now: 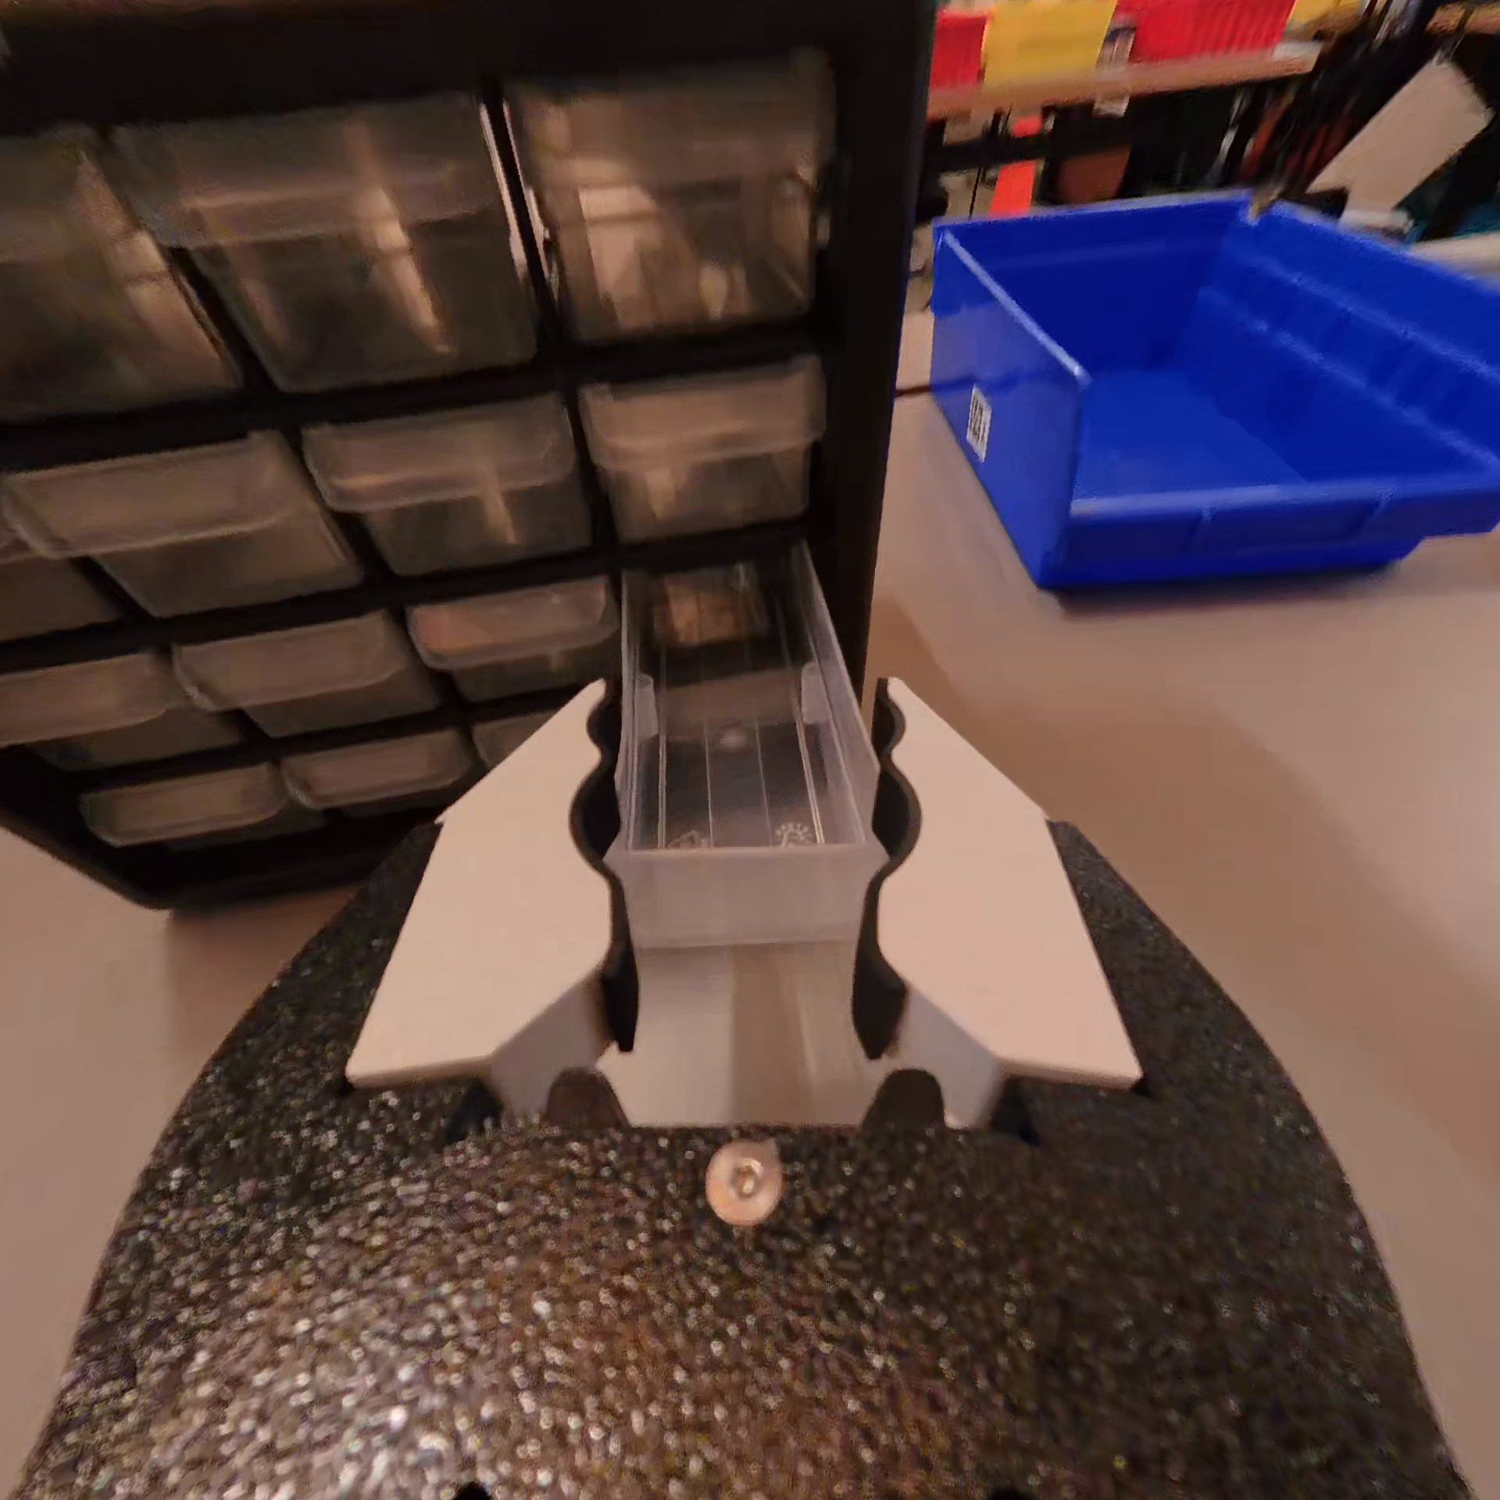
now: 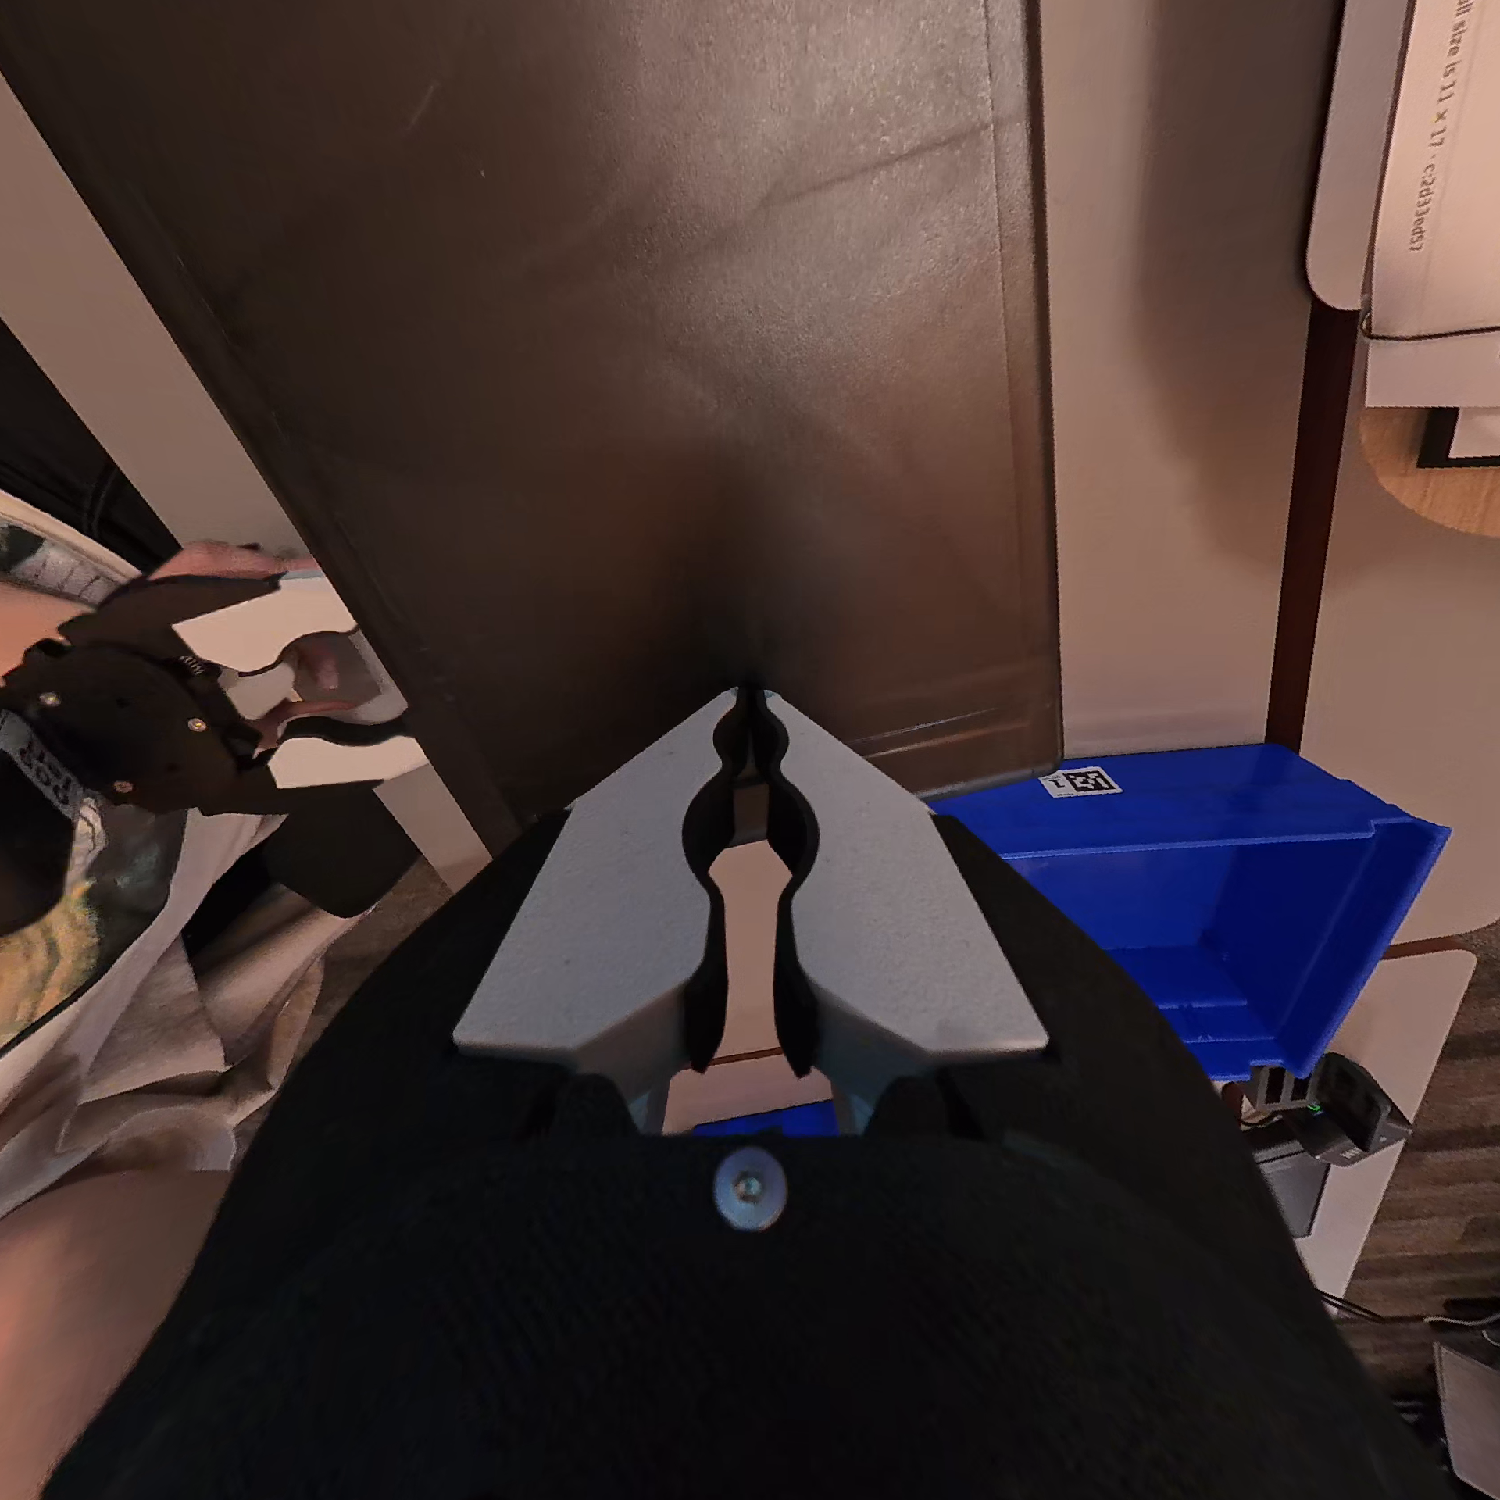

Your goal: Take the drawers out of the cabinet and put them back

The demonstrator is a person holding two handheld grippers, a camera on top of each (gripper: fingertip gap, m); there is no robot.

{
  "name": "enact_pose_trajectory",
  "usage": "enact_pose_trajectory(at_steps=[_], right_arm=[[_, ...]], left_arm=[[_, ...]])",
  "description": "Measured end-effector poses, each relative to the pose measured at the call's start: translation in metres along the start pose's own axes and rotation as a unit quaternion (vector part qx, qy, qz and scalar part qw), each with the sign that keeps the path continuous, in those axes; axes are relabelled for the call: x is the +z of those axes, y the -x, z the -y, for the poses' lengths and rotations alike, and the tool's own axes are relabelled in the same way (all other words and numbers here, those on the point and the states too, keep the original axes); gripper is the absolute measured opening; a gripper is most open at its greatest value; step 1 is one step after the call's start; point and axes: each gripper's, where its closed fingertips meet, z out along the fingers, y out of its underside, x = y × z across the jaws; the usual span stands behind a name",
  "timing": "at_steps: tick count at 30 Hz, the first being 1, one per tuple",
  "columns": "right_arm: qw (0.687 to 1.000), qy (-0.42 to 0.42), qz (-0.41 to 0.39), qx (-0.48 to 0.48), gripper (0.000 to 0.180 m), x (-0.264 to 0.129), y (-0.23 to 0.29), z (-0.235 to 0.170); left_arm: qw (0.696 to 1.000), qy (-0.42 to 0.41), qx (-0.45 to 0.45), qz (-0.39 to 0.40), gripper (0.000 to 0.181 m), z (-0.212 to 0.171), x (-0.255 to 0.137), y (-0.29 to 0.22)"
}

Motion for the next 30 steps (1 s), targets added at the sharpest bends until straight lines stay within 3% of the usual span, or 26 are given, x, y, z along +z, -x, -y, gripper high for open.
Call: enact_pose_trajectory(at_steps=[1,8,10,13,14,16,18,20,25,30], right_arm=[[1.0,0.001,0.0,-0.001,0.0,0.0,0.0,0.0],[1.0,0.014,-0.006,-0.006,0.0,0.0,0.0,0.0],[1.0,0.014,-0.008,-0.007,0.0,0.0,0.0,0.0],[1.0,0.01,-0.007,-0.006,0.0,0.0,0.0,0.0],[1.0,0.009,-0.006,-0.005,0.0,0.0,0.0,0.0],[1.0,0.004,-0.006,-0.004,0.0,0.0,0.0,0.0],[1.0,0.0,-0.006,-0.001,0.0,0.0,0.0,0.0],[1.0,-0.004,-0.008,0.003,0.0,0.0,0.0,0.0],[1.0,-0.008,-0.013,0.011,0.0,0.0,0.0,0.0],[0.999,-0.024,-0.006,0.027,0.0,0.0,0.0,0.0]], left_arm=[[1.0,-0.013,-0.003,-0.002,0.06,0.004,0.003,0.0],[0.996,-0.084,0.03,-0.002,0.064,0.014,0.024,-0.001],[0.992,-0.109,0.069,-0.008,0.057,0.018,0.022,-0.005],[0.978,-0.138,0.155,0.024,0.082,0.019,0.007,-0.007],[0.974,-0.142,0.176,0.023,0.082,0.016,0.0,-0.01],[0.964,-0.149,0.218,0.014,0.068,0.009,-0.016,-0.014],[0.948,-0.167,0.272,0.014,0.04,0.002,-0.029,-0.012],[0.918,-0.183,0.351,0.018,0.0,-0.009,-0.039,-0.014],[0.804,-0.213,0.55,0.078,0.0,-0.025,-0.044,-0.016],[0.783,-0.2,0.583,0.086,0.0,-0.022,-0.026,-0.01]])
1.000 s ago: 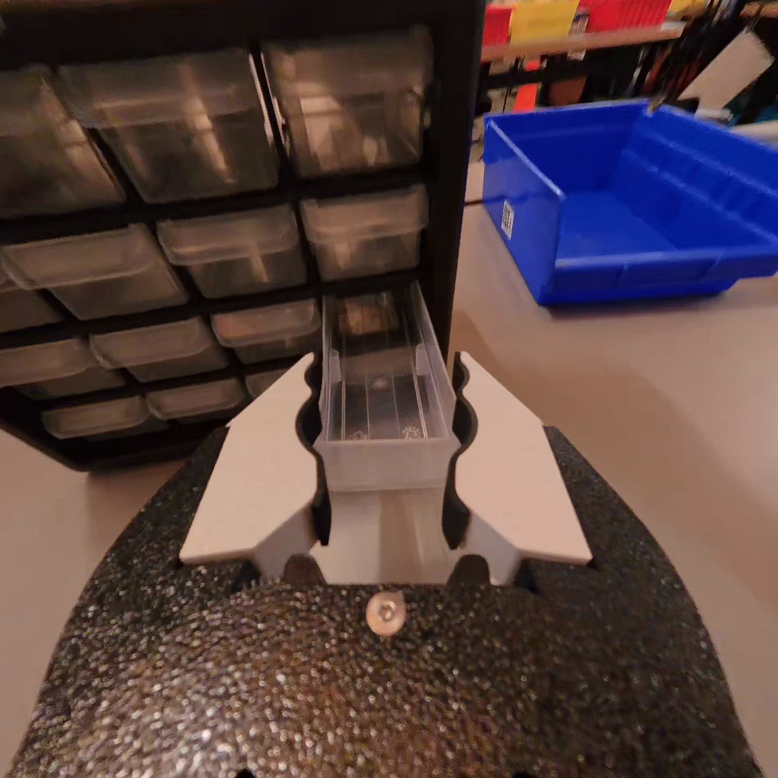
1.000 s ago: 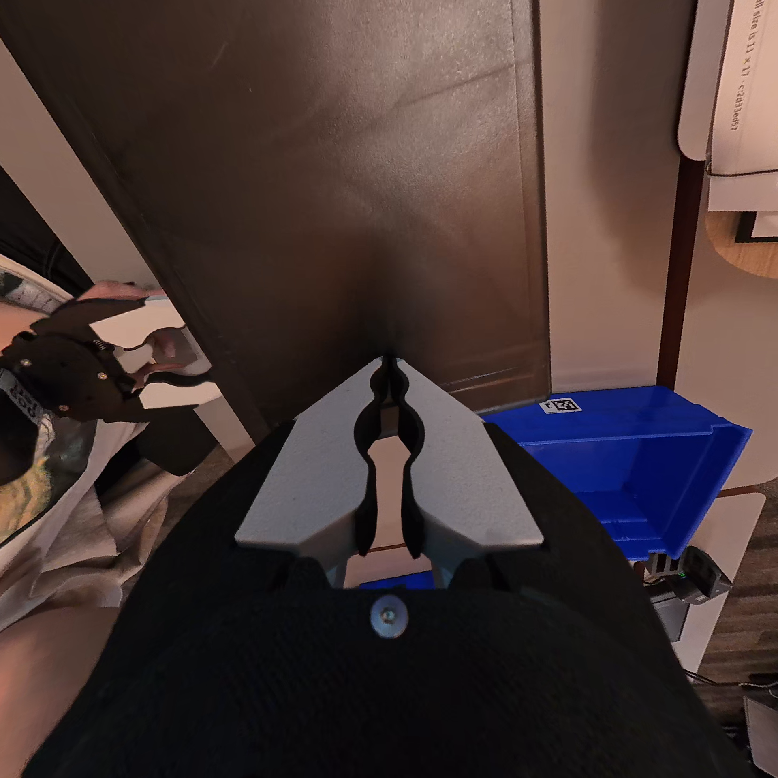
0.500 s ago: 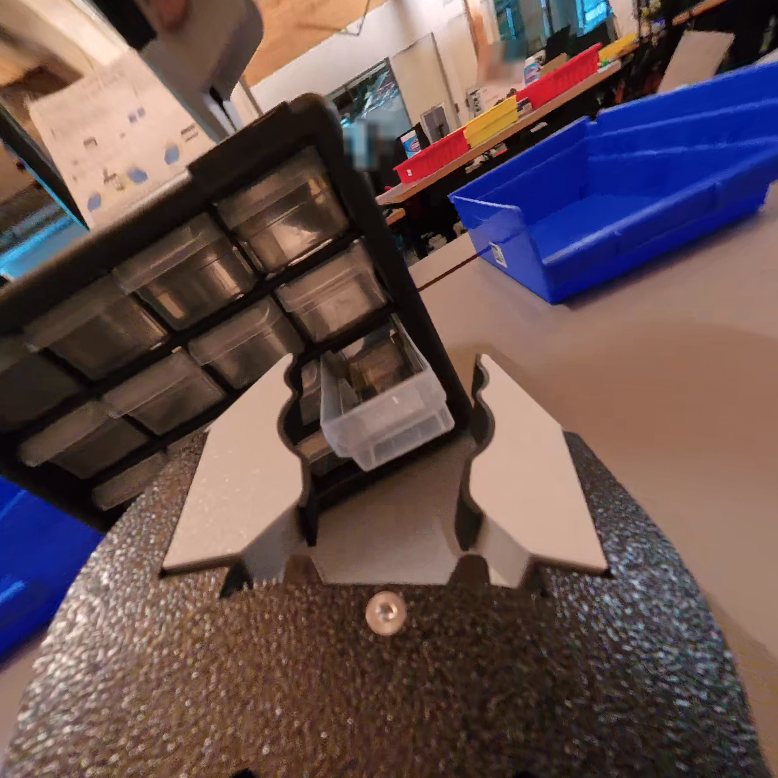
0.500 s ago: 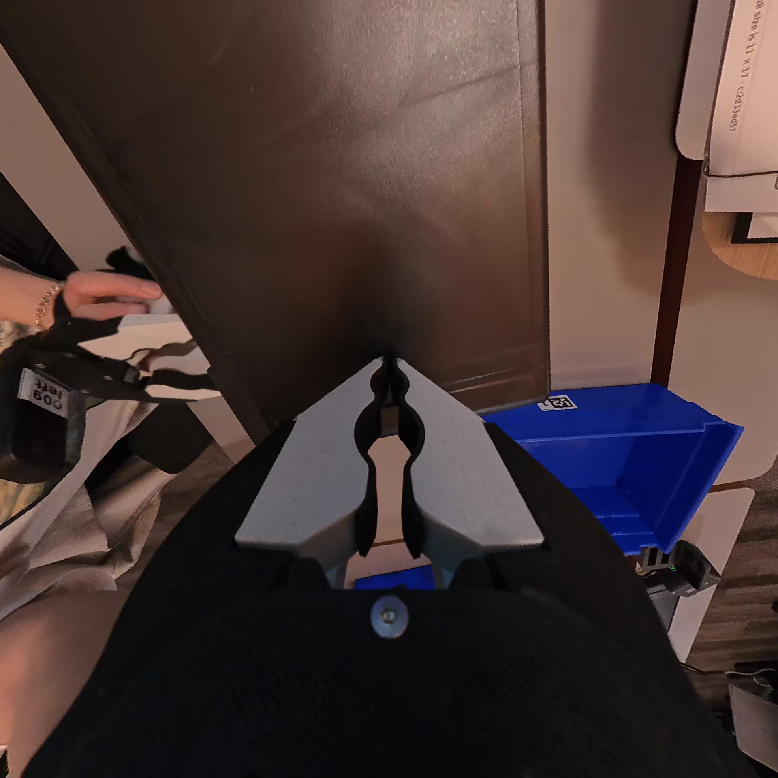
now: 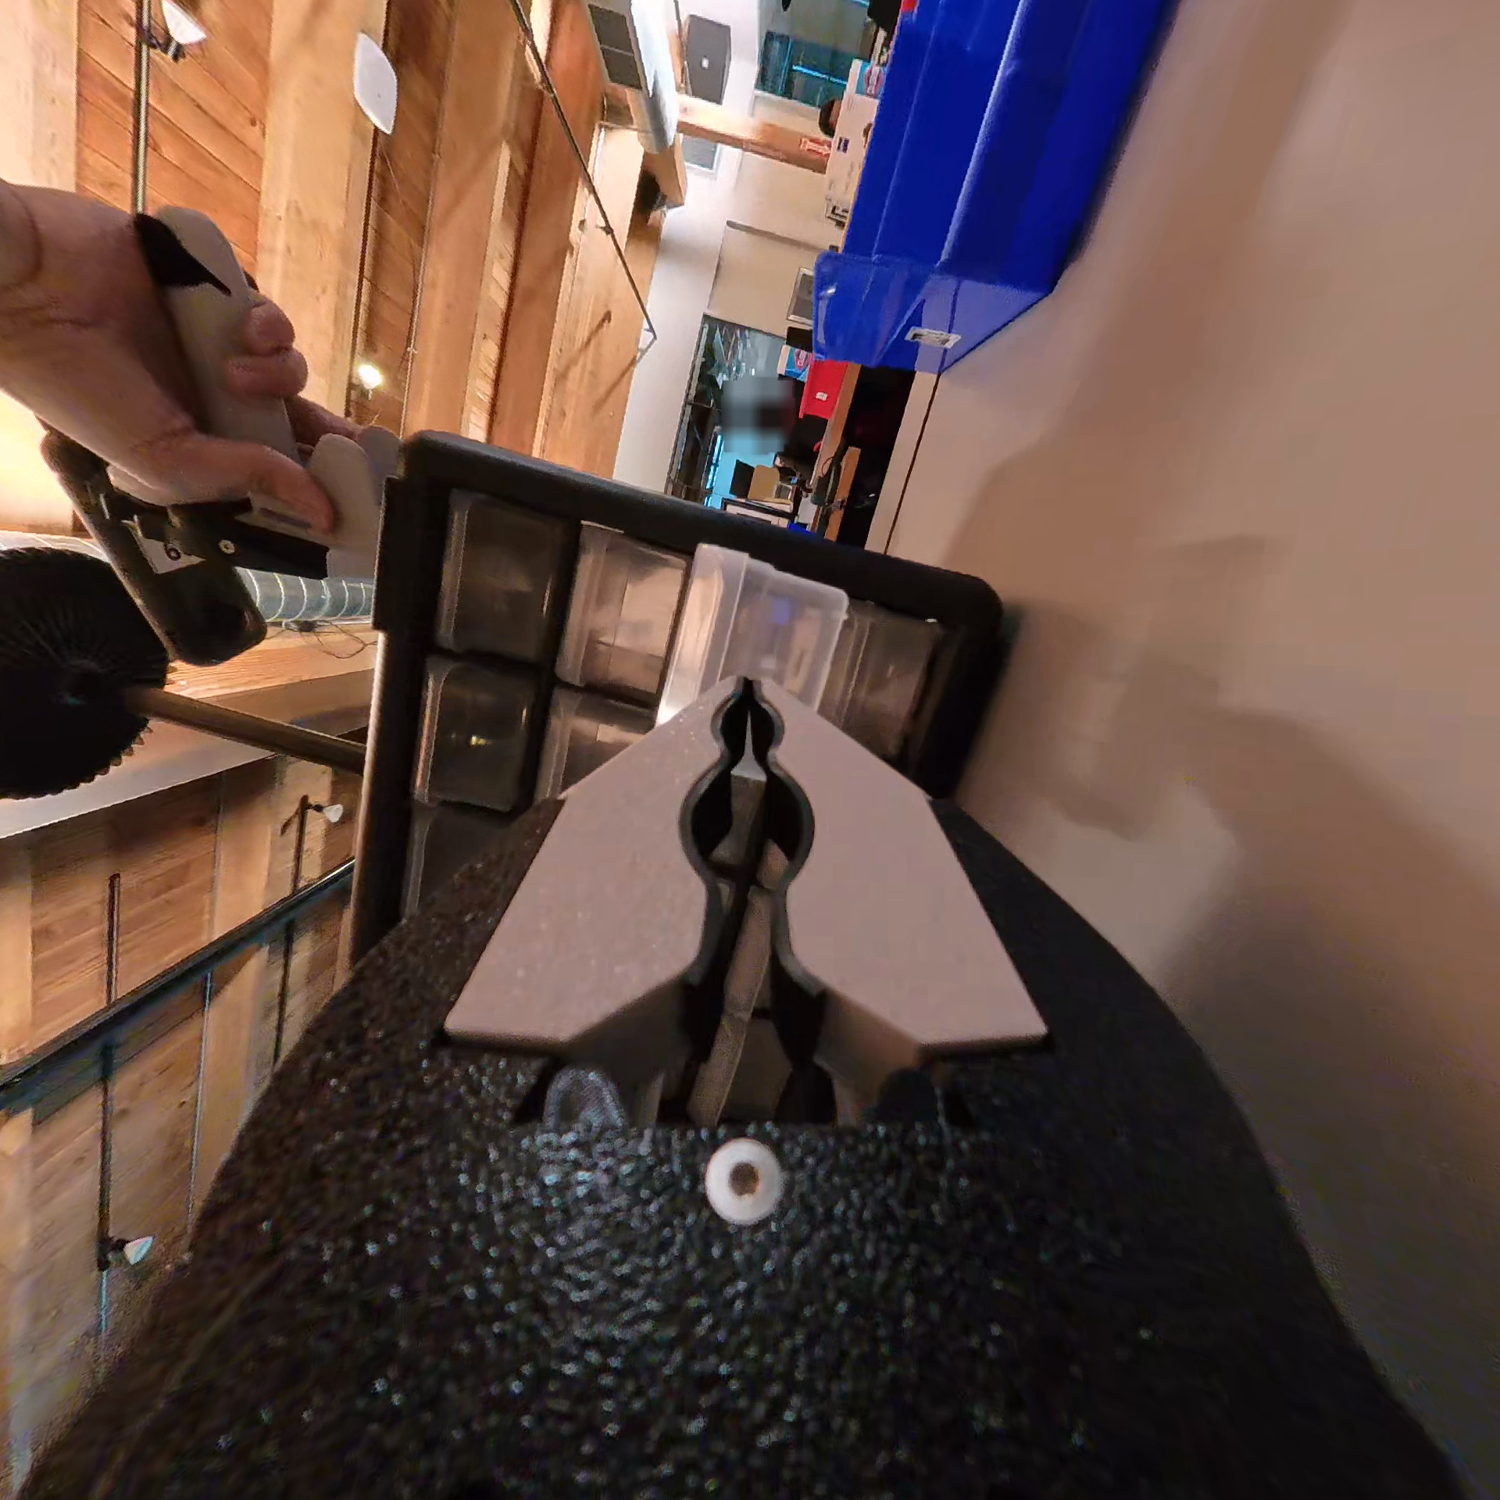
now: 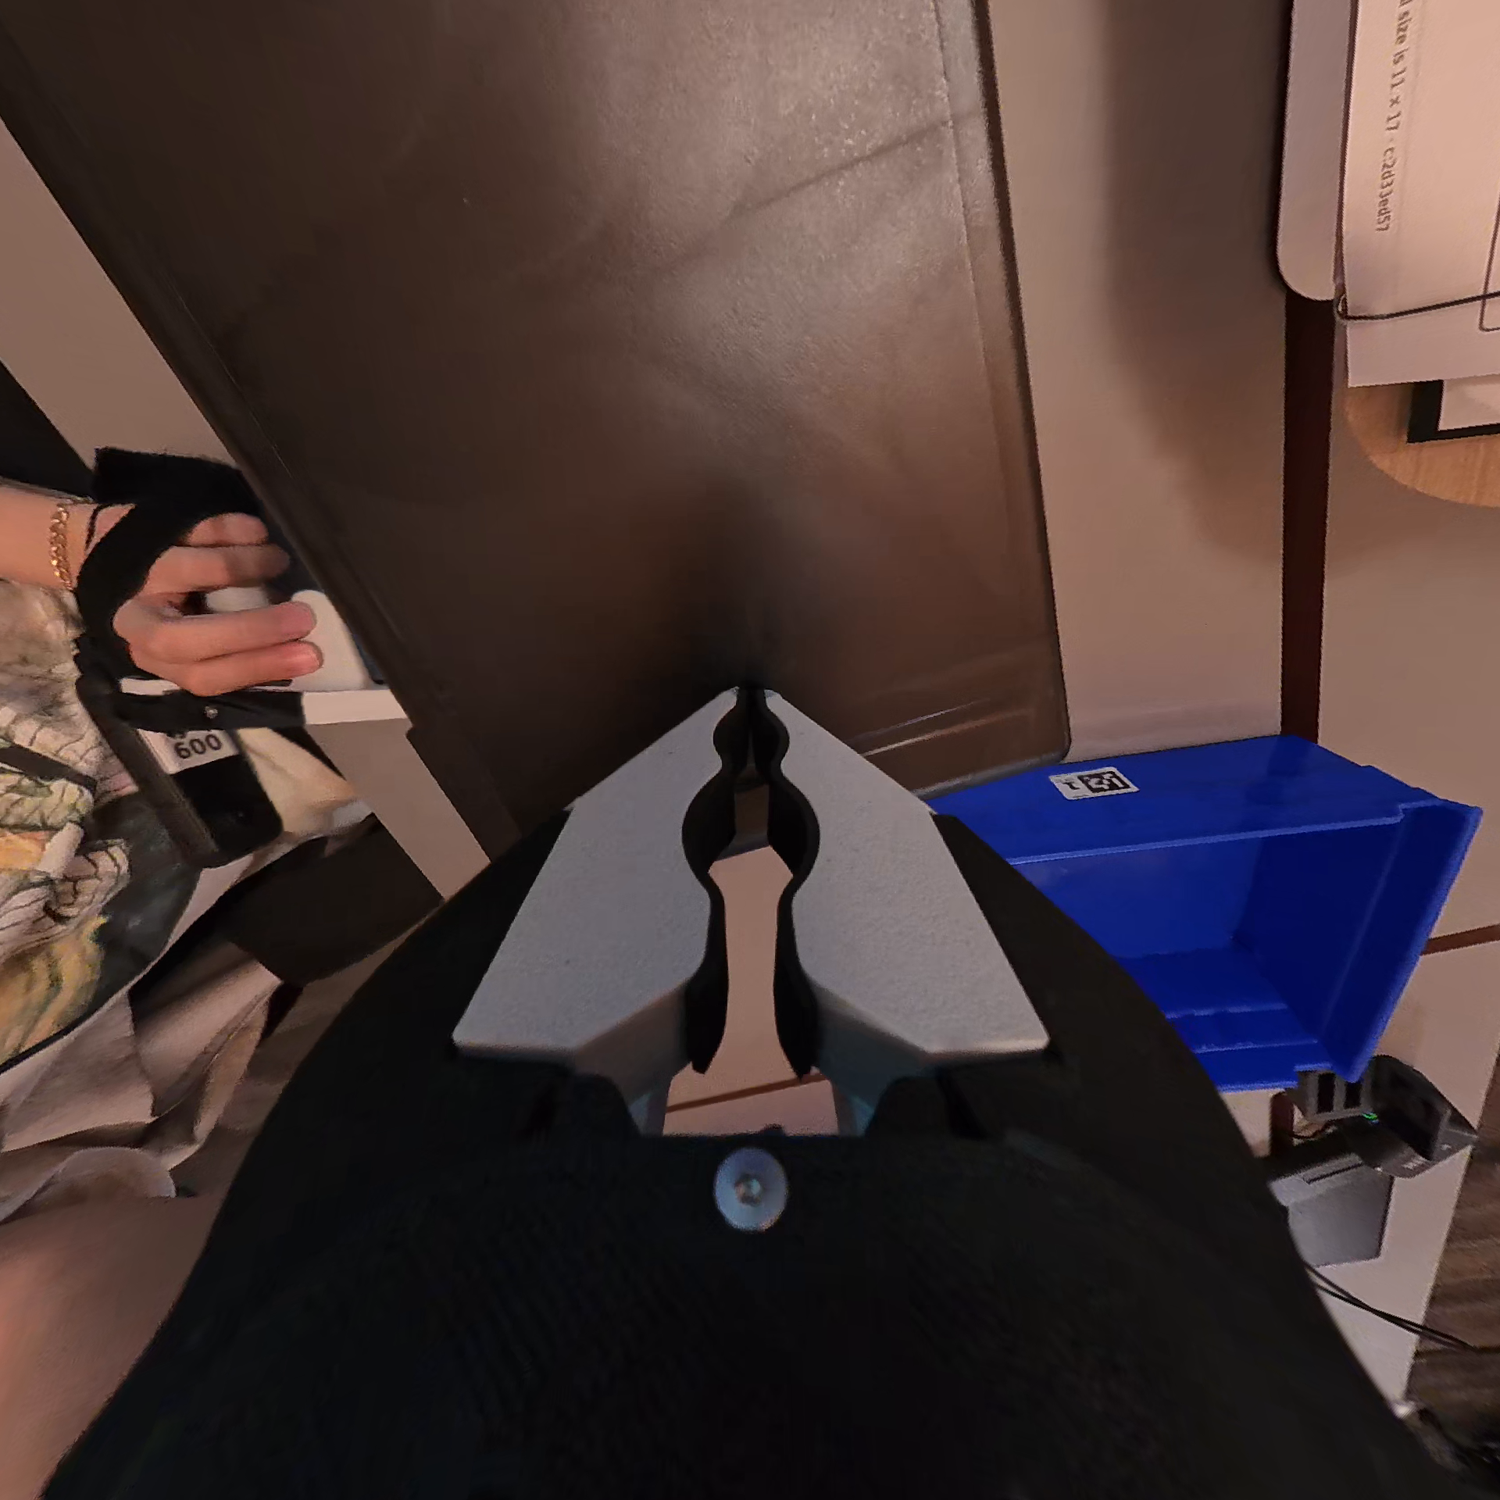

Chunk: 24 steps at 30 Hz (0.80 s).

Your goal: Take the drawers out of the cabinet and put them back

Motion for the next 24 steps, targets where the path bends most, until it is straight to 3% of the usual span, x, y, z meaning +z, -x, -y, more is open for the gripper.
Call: enact_pose_trajectory(at_steps=[14,24], right_arm=[[1.0,-0.022,0.0,0.011,0.0,0.0,0.0,0.0],[0.999,0.006,-0.035,-0.003,0.0,0.0,0.0,0.0]], left_arm=[[0.999,0.013,0.014,-0.037,0.0,-0.017,0.072,-0.005],[0.999,0.006,-0.013,-0.041,0.0,-0.018,0.081,-0.006]])
